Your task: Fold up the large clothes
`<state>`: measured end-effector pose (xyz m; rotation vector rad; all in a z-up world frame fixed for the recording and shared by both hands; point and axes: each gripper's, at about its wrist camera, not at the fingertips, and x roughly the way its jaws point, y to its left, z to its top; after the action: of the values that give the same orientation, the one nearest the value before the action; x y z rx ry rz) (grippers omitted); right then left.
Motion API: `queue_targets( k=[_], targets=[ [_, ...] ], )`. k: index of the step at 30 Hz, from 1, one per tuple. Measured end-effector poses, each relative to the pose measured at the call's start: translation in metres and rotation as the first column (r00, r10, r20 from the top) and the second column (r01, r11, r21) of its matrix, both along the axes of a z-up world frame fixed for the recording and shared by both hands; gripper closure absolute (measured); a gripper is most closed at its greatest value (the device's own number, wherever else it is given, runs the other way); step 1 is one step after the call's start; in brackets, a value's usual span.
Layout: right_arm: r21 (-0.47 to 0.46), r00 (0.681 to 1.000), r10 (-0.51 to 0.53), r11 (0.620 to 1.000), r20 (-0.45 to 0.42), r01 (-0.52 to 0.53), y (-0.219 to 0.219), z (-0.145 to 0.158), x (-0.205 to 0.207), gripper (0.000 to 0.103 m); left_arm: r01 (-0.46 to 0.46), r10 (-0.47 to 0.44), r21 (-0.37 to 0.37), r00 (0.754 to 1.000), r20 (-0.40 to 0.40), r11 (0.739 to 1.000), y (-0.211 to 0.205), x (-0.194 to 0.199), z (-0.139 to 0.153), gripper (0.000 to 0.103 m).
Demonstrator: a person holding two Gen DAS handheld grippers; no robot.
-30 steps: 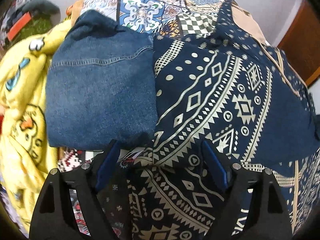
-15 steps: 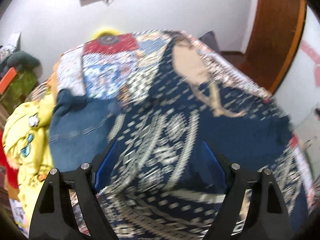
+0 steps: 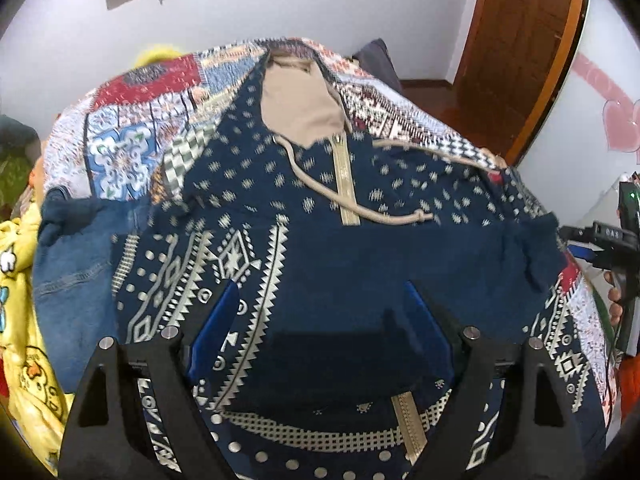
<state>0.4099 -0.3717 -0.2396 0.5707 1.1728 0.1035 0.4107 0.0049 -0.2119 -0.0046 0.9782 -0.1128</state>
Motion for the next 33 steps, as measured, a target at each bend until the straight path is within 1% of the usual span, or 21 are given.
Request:
queue_targets(
  k=[3, 4, 6, 7, 8, 9, 10, 13, 15, 18, 21, 25, 27, 29, 31, 33],
  targets=[
    [0.005, 0.999, -0.054, 0.999, 0.011, 0.053, -0.006, -0.005, 0.01, 0.034, -0.01, 0.009, -0.015, 1.0, -0.025, 1.0, 0.002, 0.005, -0.01, 0.02],
    [0.001, 0.998, -0.067, 0.998, 0.013, 0.067, -0.008, -0.007, 0.014, 0.038, -0.015, 0.014, -0.017, 0.999, -0.03, 1.0, 0.003, 0.006, -0.012, 0.02],
    [-0.007, 0.996, -0.091, 0.996, 0.02, 0.091, -0.01, -0.008, 0.022, 0.048, -0.021, 0.02, -0.008, 0.999, -0.034, 1.0, 0.004, 0.006, -0.014, 0.02],
    [-0.007, 0.995, -0.096, 0.995, 0.018, 0.096, -0.011, -0.008, 0.026, 0.061, -0.023, 0.023, 0.003, 0.999, -0.035, 1.0, 0.005, 0.005, -0.015, 0.02],
    [-0.005, 0.995, -0.1, 0.995, 0.02, 0.1, -0.011, -0.007, 0.027, 0.071, -0.023, 0.023, 0.012, 0.999, -0.035, 1.0, 0.005, 0.004, -0.016, 0.02],
    [-0.006, 0.995, -0.1, 0.995, 0.03, 0.1, -0.011, -0.004, 0.028, 0.078, -0.019, 0.02, 0.018, 0.999, -0.035, 1.0, 0.005, 0.002, -0.016, 0.02],
    [-0.006, 0.994, -0.093, 0.996, 0.05, 0.093, -0.011, 0.003, 0.027, 0.094, -0.014, 0.015, 0.026, 0.999, -0.037, 1.0, 0.006, -0.001, -0.016, 0.02],
    [-0.015, 0.99, -0.087, 0.996, 0.11, 0.09, -0.013, 0.024, 0.016, 0.095, -0.016, 0.018, 0.068, 0.999, -0.029, 0.998, 0.008, -0.009, -0.014, 0.02],
    [-0.046, 0.987, -0.045, 0.998, 0.154, 0.053, -0.011, 0.045, 0.007, 0.096, -0.017, 0.018, 0.085, 1.0, -0.014, 0.996, 0.01, -0.015, -0.008, 0.02],
    [-0.102, 0.978, 0.01, 0.995, 0.206, 0.012, -0.003, 0.077, -0.008, 0.096, -0.013, 0.013, 0.071, 1.0, 0.0, 0.997, 0.014, -0.025, 0.002, 0.02],
    [-0.148, 0.956, 0.059, 0.989, 0.287, -0.017, 0.009, 0.115, -0.027, 0.096, 0.0, -0.001, 0.058, 1.0, 0.017, 0.998, 0.016, -0.036, 0.014, 0.02],
    [-0.159, 0.917, 0.107, 0.986, 0.384, -0.049, 0.036, 0.156, -0.045, 0.097, 0.012, -0.015, 0.062, 0.999, 0.051, 0.998, 0.018, -0.054, 0.032, 0.02],
    [-0.178, 0.898, 0.14, 0.981, 0.417, -0.07, 0.053, 0.171, -0.053, 0.097, 0.01, -0.014, 0.054, 0.998, 0.066, 0.999, 0.021, -0.062, 0.04, 0.02],
    [-0.198, 0.878, 0.192, 0.974, 0.438, -0.114, 0.075, 0.183, -0.058, 0.097, 0.011, -0.015, 0.047, 0.997, 0.08, 0.999, 0.025, -0.071, 0.049, 0.02],
    [-0.214, 0.863, 0.243, 0.963, 0.444, -0.161, 0.099, 0.188, -0.06, 0.097, 0.01, -0.014, 0.051, 0.996, 0.094, 0.999, 0.028, -0.078, 0.055, 0.02],
    [-0.235, 0.853, 0.284, 0.952, 0.438, -0.196, 0.118, 0.186, -0.06, 0.097, 0.009, -0.015, 0.056, 0.994, 0.104, 0.998, 0.031, -0.085, 0.06, 0.02]
  ],
)
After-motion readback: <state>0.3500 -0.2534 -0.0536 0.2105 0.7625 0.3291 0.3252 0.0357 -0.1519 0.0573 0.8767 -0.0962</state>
